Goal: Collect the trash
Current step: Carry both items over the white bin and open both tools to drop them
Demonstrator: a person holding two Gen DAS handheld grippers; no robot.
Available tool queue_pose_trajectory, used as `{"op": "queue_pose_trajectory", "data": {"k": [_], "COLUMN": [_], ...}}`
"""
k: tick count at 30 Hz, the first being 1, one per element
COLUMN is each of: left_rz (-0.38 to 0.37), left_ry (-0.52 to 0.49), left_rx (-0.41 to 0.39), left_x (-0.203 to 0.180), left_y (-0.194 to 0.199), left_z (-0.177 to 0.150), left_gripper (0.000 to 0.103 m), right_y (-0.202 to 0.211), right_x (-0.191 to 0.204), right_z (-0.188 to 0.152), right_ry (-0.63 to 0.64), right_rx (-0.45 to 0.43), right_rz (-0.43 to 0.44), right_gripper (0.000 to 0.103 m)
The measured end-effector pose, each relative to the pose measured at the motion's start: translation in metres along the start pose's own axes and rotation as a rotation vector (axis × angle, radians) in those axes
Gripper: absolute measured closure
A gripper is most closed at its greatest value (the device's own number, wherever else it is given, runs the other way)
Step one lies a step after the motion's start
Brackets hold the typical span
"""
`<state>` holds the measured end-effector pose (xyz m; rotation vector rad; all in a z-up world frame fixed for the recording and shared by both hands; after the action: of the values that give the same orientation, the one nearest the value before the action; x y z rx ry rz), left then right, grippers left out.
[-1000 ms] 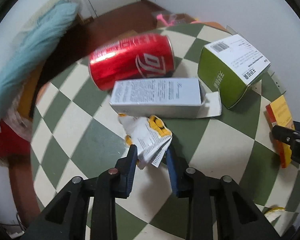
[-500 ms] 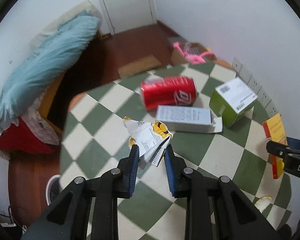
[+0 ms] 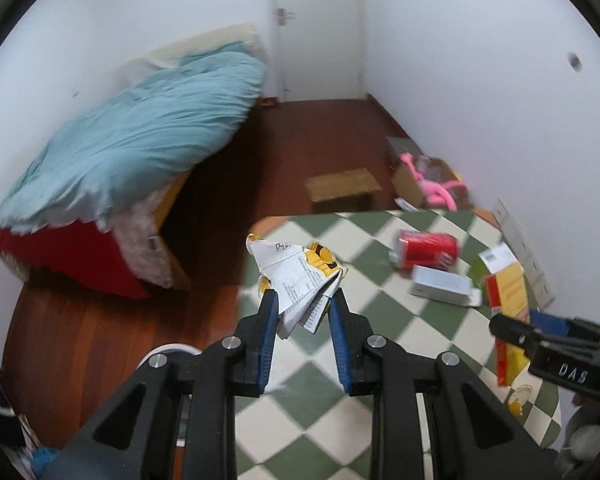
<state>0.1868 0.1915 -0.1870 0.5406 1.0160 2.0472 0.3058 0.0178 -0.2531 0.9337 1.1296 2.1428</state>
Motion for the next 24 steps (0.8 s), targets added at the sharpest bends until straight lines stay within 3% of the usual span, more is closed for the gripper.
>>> {"op": "queue_pose_trajectory", "data": {"k": [6, 13, 19, 24], "left_rz": [0.007, -0.039, -0.121, -0.176], "left_ry": [0.155, 0.401, 0.561, 0.631], "left_rx": [0.052, 0.286, 0.465, 0.560], "left_x": [0.118, 0.251, 0.313, 0.332], "left_y": [-0.002, -0.080, -0.156, -0.195], "left_z": [-0.020, -0.099, -0.155, -0.182], "left_gripper": [0.081, 0.081, 0.080, 0.076], "right_y": [-0.049, -0.165, -0.262, -0.320], "right_x": [0.116, 0.230, 0.283, 0.306], "right_z": [-0.020, -0.067, -0.098, -0.111], "right_ry": [0.104, 0.173, 0.190, 0.203], "right_rx": [0.083, 0.289, 0.441, 0.504], "right_rz": [0.114, 0.178, 0.146, 0.100], "right_gripper": [0.040, 0.040, 0.040, 0.040]}}
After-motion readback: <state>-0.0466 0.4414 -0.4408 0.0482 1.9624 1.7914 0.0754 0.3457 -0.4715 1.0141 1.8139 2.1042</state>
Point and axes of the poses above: each gripper's, at about its wrist camera, not at the fingertips, and y roughly against the way its jaws point, x to its left, z to its top, the point moved 8 cm from there along -y, roughly the way its jaws point, and after that the axes turned 6 degrees about x, right-handed, at the moved point
